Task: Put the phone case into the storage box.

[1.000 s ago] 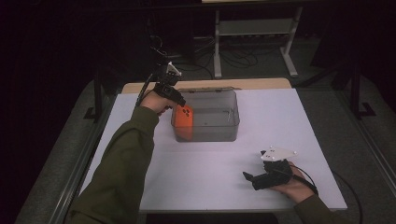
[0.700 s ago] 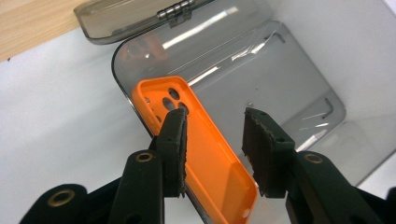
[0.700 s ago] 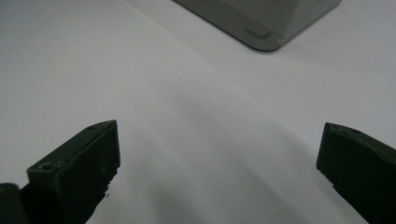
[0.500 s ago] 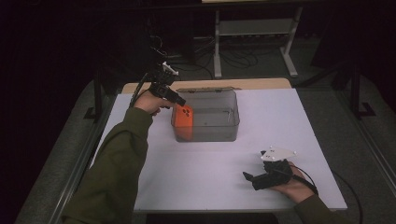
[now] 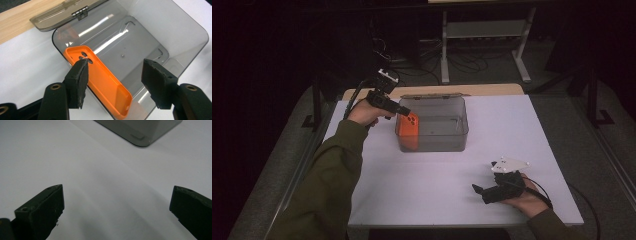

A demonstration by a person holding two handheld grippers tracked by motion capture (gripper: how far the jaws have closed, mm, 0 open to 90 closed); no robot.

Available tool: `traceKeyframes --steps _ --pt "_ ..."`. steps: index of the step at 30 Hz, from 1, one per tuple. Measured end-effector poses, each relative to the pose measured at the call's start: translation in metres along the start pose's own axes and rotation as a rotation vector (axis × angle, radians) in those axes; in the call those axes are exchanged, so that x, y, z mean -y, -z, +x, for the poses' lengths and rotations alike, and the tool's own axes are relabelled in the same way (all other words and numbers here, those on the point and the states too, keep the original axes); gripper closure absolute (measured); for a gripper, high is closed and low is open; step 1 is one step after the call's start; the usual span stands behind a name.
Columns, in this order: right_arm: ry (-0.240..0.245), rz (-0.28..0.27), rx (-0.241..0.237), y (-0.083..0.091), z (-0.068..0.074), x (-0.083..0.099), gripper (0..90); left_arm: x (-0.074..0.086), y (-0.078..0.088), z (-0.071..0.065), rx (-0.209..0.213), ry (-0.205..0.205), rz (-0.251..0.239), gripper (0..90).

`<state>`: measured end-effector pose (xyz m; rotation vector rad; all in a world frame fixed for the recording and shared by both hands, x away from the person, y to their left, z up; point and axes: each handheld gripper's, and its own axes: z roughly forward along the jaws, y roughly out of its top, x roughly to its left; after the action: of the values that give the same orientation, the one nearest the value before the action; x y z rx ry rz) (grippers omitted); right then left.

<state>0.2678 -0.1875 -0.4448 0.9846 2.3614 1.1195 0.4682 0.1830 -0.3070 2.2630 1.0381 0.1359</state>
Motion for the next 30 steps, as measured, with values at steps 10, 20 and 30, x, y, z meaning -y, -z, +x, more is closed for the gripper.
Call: traceKeyframes --steps 10,20,30 --pt "0.001 -0.002 0.001 0.001 0.001 0.000 0.0 0.012 0.008 0.002 0.013 -0.026 -0.040 28.7" --pt "0.005 0.001 0.002 0.000 0.001 0.000 0.0 0.026 0.012 -0.002 0.006 -0.063 -0.058 13.5" --pt "0.005 0.000 0.004 0.000 0.001 0.000 0.0 0.042 0.015 -0.007 0.011 -0.093 -0.093 0.0"
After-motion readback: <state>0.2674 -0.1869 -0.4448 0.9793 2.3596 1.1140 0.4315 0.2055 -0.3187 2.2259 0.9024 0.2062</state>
